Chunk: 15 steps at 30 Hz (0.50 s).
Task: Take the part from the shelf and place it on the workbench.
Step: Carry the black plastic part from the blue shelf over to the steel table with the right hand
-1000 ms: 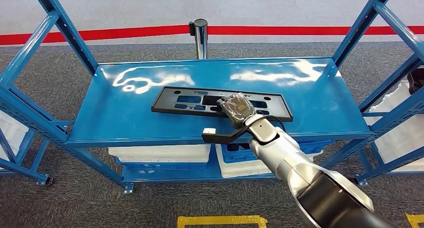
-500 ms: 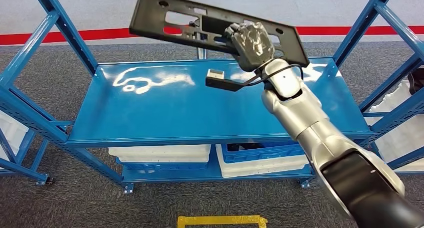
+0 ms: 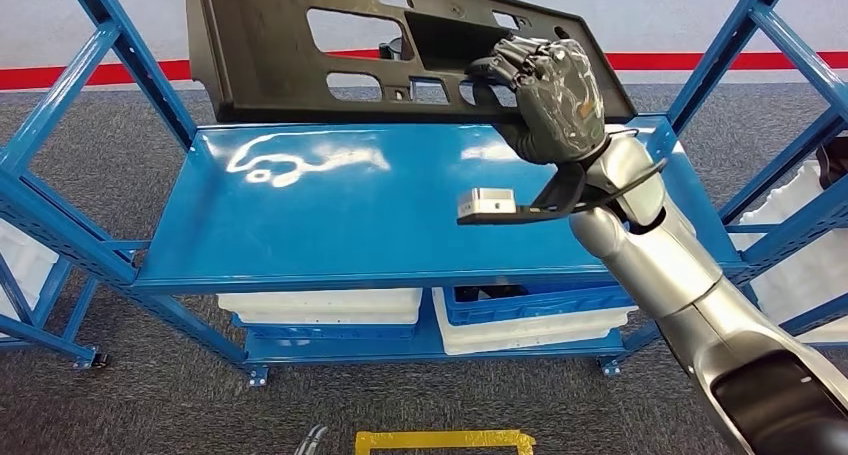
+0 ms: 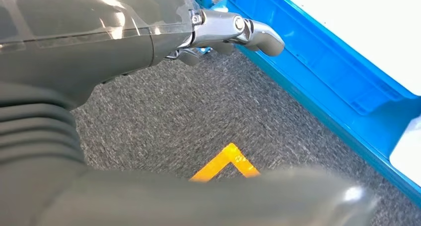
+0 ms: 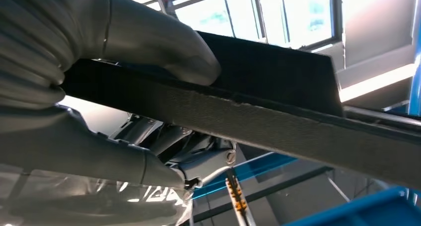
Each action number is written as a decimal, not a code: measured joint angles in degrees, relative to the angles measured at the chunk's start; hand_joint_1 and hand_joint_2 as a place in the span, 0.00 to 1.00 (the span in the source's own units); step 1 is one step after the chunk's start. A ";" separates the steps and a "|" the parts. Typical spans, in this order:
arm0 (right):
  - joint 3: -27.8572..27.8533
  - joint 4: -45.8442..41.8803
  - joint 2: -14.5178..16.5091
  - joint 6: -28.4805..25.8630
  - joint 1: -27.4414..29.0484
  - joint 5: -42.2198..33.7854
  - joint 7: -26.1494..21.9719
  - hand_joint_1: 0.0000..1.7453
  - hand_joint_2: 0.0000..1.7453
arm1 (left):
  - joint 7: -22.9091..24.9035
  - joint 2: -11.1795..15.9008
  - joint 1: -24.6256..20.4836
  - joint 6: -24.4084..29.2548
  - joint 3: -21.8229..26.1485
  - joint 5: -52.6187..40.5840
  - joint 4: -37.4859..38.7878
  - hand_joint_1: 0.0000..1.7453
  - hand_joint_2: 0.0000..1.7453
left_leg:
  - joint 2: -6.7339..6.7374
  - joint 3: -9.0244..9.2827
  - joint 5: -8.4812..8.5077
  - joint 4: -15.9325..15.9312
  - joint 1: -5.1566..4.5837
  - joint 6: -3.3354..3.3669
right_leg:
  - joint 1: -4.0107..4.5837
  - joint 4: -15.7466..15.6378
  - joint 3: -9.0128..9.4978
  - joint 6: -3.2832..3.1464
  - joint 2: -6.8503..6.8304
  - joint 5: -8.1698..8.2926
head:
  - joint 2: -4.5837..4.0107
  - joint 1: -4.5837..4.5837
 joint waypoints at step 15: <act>-0.23 -10.49 -4.29 -0.68 5.44 -0.57 -1.34 1.00 1.00 | -0.09 0.01 0.40 -1.89 -2.72 3.16 0.02 0.00 1.00 | 0.02 0.00 -0.01 0.00 0.01 0.01 | 0.00 0.00 0.00 0.00 0.00 0.00 | 0.00 -0.05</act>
